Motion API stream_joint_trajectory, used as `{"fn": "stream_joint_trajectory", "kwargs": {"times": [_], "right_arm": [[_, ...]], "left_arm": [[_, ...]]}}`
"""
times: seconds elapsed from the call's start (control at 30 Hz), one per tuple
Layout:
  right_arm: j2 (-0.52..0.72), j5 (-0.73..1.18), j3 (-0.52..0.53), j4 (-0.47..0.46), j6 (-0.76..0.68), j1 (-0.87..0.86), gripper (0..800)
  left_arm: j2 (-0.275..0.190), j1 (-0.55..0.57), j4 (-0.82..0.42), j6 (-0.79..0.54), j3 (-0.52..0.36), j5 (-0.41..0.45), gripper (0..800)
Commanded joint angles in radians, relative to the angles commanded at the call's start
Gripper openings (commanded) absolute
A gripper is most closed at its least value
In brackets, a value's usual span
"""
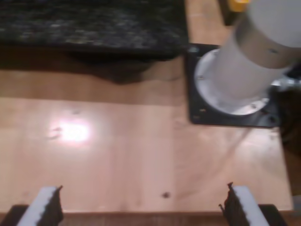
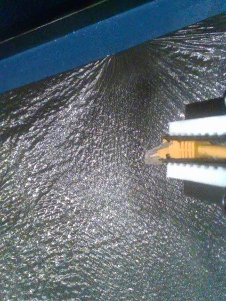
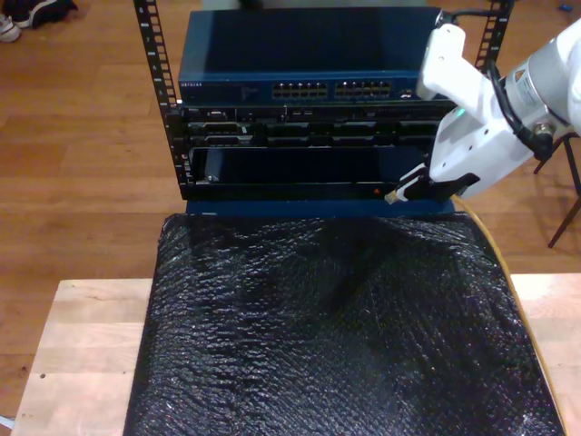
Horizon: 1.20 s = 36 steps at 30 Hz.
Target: Grab the cable and plug it in
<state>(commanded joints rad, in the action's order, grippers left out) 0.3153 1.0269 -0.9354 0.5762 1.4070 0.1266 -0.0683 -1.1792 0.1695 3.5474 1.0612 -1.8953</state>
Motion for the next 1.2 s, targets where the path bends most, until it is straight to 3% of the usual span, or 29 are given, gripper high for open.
{"fn": "stream_joint_trajectory", "kwargs": {"times": [0.27,0.77,0.93,1.2], "right_arm": [[0.002,0.002,0.009,-0.003,0.002,-0.002,0],[0.009,0.025,0.032,-0.012,0.002,-0.003,0],[0.011,0.026,0.037,-0.017,0.002,-0.005,0],[0.011,0.032,0.046,-0.017,0.002,-0.005,0]], "left_arm": [[-0.112,-0.031,-0.081,-0.103,-0.227,0.009,799],[-0.137,-0.091,-0.106,-0.166,-0.4,0.015,799],[-0.166,-0.092,-0.13,-0.169,-0.453,0.078,799],[-0.265,-0.124,-0.137,-0.19,-0.563,0.206,799]]}}
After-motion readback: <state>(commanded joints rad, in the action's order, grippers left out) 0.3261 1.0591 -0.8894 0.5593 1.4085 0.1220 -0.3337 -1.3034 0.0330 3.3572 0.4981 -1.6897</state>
